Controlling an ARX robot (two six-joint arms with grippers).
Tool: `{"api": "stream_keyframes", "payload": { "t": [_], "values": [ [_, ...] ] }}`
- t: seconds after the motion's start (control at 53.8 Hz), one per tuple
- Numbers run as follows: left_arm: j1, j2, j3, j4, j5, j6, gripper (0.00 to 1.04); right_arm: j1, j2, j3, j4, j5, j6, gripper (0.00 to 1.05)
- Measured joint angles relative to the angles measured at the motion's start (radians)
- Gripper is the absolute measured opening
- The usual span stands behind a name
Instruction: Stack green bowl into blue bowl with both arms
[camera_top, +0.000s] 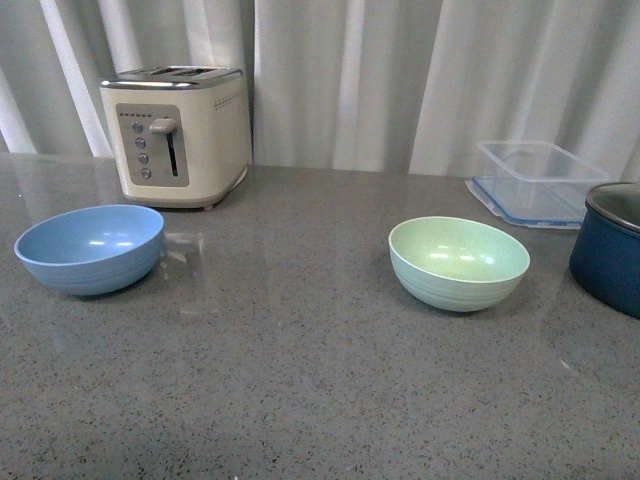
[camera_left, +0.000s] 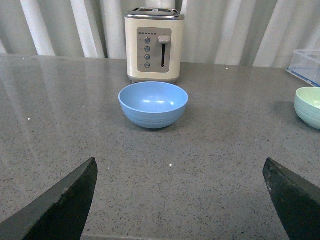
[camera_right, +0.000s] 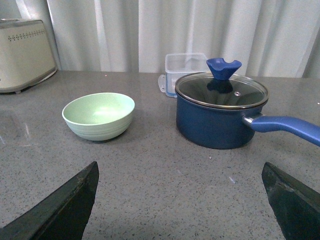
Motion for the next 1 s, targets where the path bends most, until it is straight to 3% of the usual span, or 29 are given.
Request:
{"api": "stream_keyframes", "payload": {
  "t": [0.409, 0.502, 0.521, 0.818, 1.004],
  "values": [
    [0.0, 0.0, 0.0, 0.0, 0.0, 0.0, 0.98, 0.0, 0.0, 0.0, 0.0, 0.0, 0.0, 0.95],
    [-0.047, 0.105, 0.033, -0.032, -0.257, 0.018, 0.98, 0.0, 0.0, 0.0, 0.0, 0.0, 0.0, 0.95],
    [-0.044, 0.132, 0.044, -0.031, -0.259, 0.016, 0.98, 0.0, 0.0, 0.0, 0.0, 0.0, 0.0, 0.95],
    [0.189, 0.6, 0.448, -0.021, -0.082, -0.055, 0.98, 0.0, 0.0, 0.0, 0.0, 0.0, 0.0, 0.95],
    [0.236, 0.816, 0.66, -0.085, -0.04, -0.142, 0.98, 0.0, 0.0, 0.0, 0.0, 0.0, 0.0, 0.95]
  ]
}}
